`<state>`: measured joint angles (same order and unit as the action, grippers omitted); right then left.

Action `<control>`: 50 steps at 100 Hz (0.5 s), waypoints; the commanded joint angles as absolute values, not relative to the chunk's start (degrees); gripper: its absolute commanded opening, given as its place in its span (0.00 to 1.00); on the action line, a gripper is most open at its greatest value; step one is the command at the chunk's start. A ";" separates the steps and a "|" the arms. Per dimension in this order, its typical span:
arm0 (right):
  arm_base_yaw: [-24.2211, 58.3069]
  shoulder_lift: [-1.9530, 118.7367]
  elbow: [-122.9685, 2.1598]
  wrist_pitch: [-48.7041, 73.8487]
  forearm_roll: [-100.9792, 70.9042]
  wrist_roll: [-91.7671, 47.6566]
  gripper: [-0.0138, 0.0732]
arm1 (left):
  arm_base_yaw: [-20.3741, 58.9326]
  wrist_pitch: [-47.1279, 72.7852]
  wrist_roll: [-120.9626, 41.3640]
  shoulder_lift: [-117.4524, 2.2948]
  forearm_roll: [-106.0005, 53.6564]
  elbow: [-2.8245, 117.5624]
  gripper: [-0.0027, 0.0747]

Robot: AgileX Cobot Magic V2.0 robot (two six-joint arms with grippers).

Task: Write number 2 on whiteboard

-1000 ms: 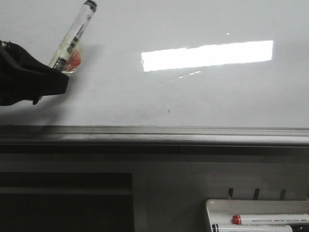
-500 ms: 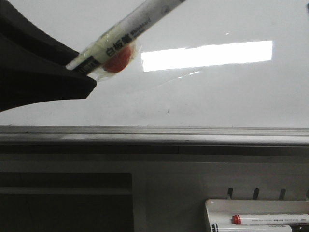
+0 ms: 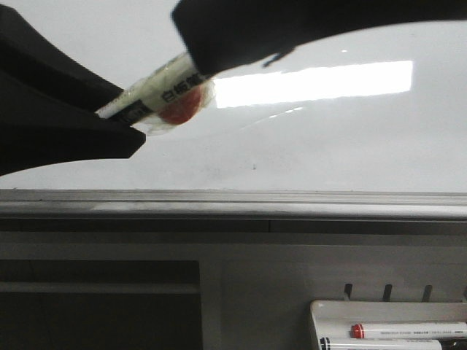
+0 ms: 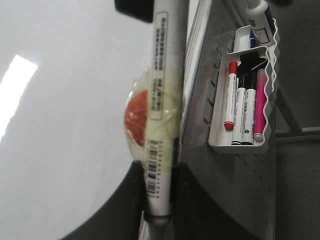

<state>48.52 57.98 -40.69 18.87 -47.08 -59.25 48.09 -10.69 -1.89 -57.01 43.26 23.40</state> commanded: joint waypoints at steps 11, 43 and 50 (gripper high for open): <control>48.76 61.72 -44.88 15.36 -48.50 -60.02 0.41 | 48.43 -14.45 -1.60 -56.20 42.54 24.87 0.01; 48.76 62.89 -44.88 14.62 -47.54 -60.02 0.08 | 48.43 -13.93 -1.60 -56.20 42.54 24.87 0.01; 48.76 62.89 -44.88 14.90 -47.54 -60.02 0.08 | 48.43 -12.93 -1.60 -56.20 42.43 24.99 0.01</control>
<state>48.70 63.49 -42.91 17.56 -47.24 -59.49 48.09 -10.10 -2.27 -57.01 43.86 23.19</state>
